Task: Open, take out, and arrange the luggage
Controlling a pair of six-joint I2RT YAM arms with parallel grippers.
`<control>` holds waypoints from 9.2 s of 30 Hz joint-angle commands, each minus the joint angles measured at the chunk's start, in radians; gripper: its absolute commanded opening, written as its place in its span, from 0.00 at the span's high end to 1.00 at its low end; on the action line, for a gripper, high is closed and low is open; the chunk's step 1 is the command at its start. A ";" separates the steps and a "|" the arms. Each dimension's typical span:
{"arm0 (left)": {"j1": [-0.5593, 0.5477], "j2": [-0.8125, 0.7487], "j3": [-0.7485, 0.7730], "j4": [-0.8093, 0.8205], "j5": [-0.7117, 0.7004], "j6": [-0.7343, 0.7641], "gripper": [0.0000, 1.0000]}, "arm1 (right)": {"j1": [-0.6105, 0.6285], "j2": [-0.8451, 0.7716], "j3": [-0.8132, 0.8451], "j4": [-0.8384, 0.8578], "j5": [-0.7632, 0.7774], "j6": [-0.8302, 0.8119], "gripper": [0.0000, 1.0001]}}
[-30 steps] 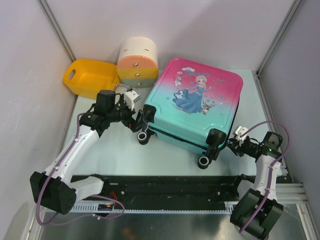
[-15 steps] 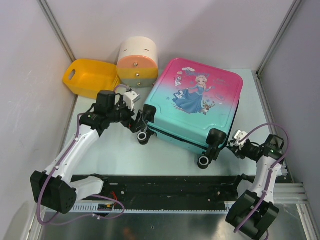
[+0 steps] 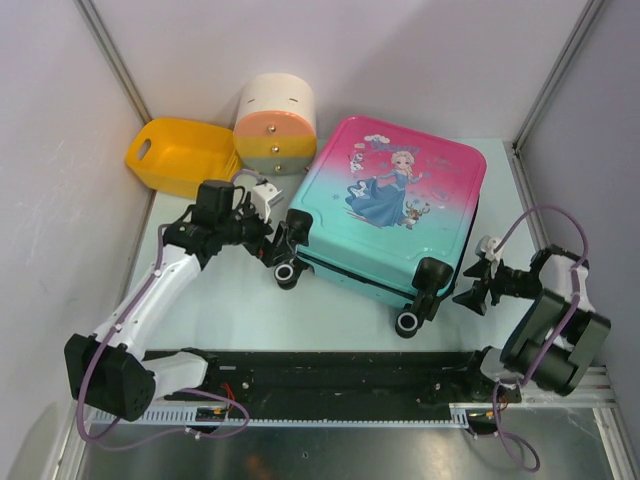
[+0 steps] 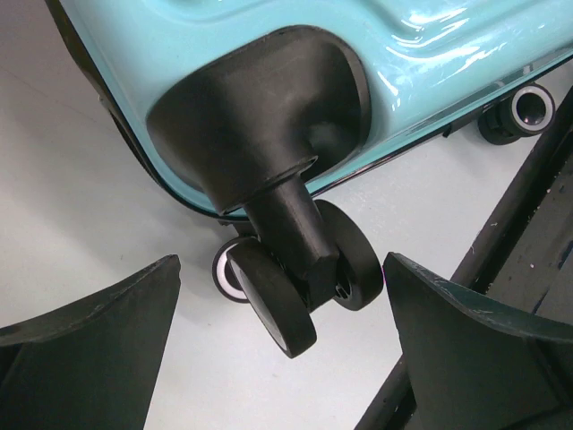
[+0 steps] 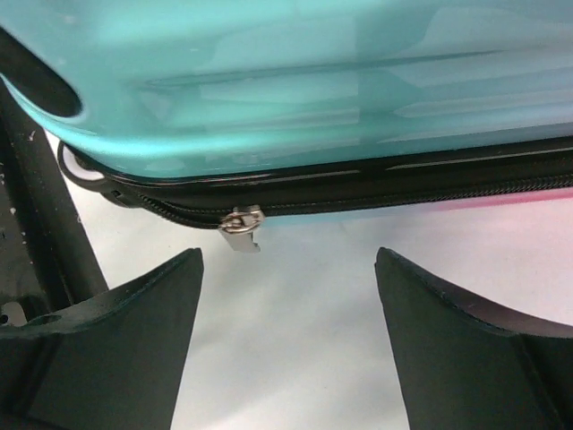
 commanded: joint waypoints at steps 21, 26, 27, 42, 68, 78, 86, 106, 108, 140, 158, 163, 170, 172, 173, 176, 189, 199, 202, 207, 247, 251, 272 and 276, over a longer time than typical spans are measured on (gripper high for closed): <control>0.006 0.081 0.088 -0.002 0.115 0.093 0.00 | 0.116 0.313 0.224 -0.267 0.023 -0.328 0.43; 0.006 0.081 0.085 -0.003 0.101 0.096 0.00 | 0.122 0.291 0.226 -0.357 -0.016 -0.346 0.56; 0.006 0.080 0.085 -0.003 0.100 0.096 0.00 | 0.134 0.288 0.224 -0.357 -0.027 -0.323 0.59; 0.014 0.047 0.054 -0.005 0.081 0.122 0.00 | 0.049 0.187 0.218 -0.357 0.071 -0.262 0.95; 0.015 0.046 0.049 -0.005 0.081 0.121 0.00 | 0.104 -0.312 -0.148 0.222 -0.009 0.296 0.32; 0.017 0.043 0.037 -0.003 0.083 0.118 0.00 | 0.076 -0.445 -0.222 0.459 0.003 0.524 0.61; 0.023 0.044 0.029 -0.005 0.080 0.122 0.00 | 0.032 -0.416 -0.204 0.457 -0.046 0.489 1.00; 0.017 0.067 0.057 -0.005 -0.090 -0.020 0.07 | 0.145 -0.238 -0.161 0.436 -0.116 0.385 0.80; 0.007 0.063 0.051 -0.005 -0.098 -0.017 0.07 | 0.154 -0.232 -0.161 0.469 -0.110 0.410 0.85; 0.112 0.166 0.051 -0.005 -0.370 0.108 1.00 | 0.058 -0.174 -0.155 1.064 0.105 0.740 1.00; 0.063 -0.026 0.160 -0.108 -0.012 0.113 0.00 | 0.269 -0.212 -0.079 0.516 -0.067 0.528 1.00; -0.106 -0.133 0.102 -0.124 -0.032 0.018 0.00 | 0.381 -0.267 -0.112 0.584 -0.049 0.664 1.00; -0.429 -0.069 0.103 -0.117 -0.087 -0.163 0.00 | 0.610 -0.439 -0.205 0.707 0.058 0.971 1.00; -0.512 -0.051 0.112 -0.114 -0.130 -0.201 0.00 | 0.691 -0.517 -0.234 0.723 0.110 1.077 1.00; -0.538 -0.048 0.112 -0.114 -0.164 -0.211 0.00 | 0.719 -0.545 -0.248 0.745 0.135 1.106 1.00; -0.632 -0.043 0.097 -0.114 -0.182 -0.215 0.00 | 0.815 -0.626 -0.285 0.805 0.226 1.183 1.00; -0.711 0.034 0.048 -0.091 -0.363 -0.206 0.09 | 0.977 -0.563 -0.285 0.925 0.492 1.311 1.00; -0.709 0.081 0.020 -0.083 -0.357 -0.162 0.83 | 0.940 -0.629 -0.280 0.931 0.721 1.277 1.00; -0.685 0.029 -0.033 -0.094 -0.370 -0.131 1.00 | 0.850 -0.648 -0.270 0.888 0.685 1.242 1.00; -0.567 -0.052 -0.116 -0.118 -0.308 -0.027 1.00 | 0.696 -0.663 -0.251 0.810 0.582 1.182 1.00; -0.738 0.044 0.052 -0.189 -0.566 -0.138 0.39 | 0.403 -0.533 -0.194 0.727 0.261 1.008 1.00; -0.738 0.041 0.048 -0.189 -0.555 -0.131 0.82 | 0.403 -0.543 -0.196 0.726 0.287 1.016 1.00; -0.287 -0.324 -0.234 -0.342 -0.472 0.535 1.00 | 0.016 -0.318 -0.170 0.810 0.086 0.686 1.00; -0.260 -0.342 -0.288 -0.342 -0.455 0.602 1.00 | 0.028 -0.243 -0.144 0.913 -0.038 0.758 1.00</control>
